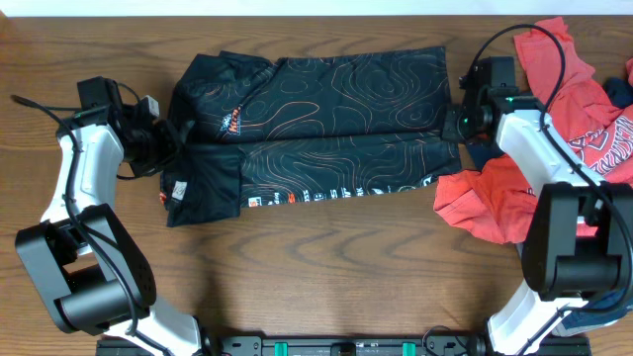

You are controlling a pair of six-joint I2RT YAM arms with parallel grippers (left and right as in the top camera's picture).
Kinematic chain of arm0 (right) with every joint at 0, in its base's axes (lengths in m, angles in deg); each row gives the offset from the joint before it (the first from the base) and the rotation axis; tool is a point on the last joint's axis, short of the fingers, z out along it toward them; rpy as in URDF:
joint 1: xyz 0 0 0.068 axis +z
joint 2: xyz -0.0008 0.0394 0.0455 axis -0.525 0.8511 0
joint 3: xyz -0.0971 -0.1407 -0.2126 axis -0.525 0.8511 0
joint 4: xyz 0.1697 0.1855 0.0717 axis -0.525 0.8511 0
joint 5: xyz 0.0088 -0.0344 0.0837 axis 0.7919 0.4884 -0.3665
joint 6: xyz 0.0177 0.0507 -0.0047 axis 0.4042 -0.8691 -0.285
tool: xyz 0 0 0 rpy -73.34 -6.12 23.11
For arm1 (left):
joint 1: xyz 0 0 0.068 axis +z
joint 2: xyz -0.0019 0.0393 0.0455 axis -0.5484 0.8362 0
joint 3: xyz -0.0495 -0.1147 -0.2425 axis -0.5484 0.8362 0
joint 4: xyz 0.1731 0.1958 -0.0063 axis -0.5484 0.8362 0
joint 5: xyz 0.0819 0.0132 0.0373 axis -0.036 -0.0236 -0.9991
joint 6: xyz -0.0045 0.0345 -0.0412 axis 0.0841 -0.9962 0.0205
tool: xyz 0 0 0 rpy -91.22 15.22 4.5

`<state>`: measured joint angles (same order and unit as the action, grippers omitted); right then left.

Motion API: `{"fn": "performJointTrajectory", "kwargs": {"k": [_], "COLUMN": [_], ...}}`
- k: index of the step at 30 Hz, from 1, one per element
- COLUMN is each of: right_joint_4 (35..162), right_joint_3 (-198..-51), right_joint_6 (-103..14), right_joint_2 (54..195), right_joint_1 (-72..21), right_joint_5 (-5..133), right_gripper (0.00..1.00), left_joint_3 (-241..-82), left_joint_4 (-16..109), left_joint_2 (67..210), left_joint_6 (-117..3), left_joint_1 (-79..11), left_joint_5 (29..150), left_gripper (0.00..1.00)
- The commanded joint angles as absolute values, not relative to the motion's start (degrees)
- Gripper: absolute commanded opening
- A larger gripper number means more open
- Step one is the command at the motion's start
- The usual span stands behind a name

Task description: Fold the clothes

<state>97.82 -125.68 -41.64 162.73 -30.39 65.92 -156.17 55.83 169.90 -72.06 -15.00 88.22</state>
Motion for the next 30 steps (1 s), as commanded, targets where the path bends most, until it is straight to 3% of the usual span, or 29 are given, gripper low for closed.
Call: {"fn": "performJointTrajectory", "kwargs": {"k": [1, 2, 3, 6, 15, 24, 30], "right_joint_4": [94.9, 93.9, 93.0, 92.1, 104.2, 105.2, 105.2], "right_joint_3": [-125.7, -125.7, -125.7, -125.8, -125.4, -119.2, -117.3], "right_joint_6": [-41.5, -41.5, -41.5, -41.5, -41.4, -41.4, -41.4], "right_joint_2": [163.9, 163.9, 163.9, 163.9, 163.9, 163.9, 163.9], "right_joint_1": [-30.1, -30.1, -30.1, -30.2, -30.0, -29.6, -29.6], "right_joint_5": [65.9, 65.9, 65.9, 65.9, 65.9, 66.1, 67.6], "right_gripper": [0.25, 0.41, 0.54, 0.56, 0.55, 0.50, 0.47], "left_joint_3": [-156.2, -156.2, -156.2, -156.5, -155.3, -153.0, -150.7], "left_joint_4": [54.2, 53.9, 53.7, 55.1, 67.6, 65.9, 62.8], "left_joint_2": [169.9, 169.9, 169.9, 169.5, 168.6, 168.6, 168.7], "left_joint_6": [-71.7, -71.7, -71.7, -71.7, -72.2, -76.2, -76.0], "left_joint_1": [-14.8, -14.7, -14.7, -14.7, -16.6, -28.0, -32.6], "left_joint_5": [88.2, 88.2, 88.2, 88.2, 91.4, 80.0, 78.7], "left_gripper": [0.27, 0.51, 0.70, 0.85, 0.81, 0.78, 0.77]}}
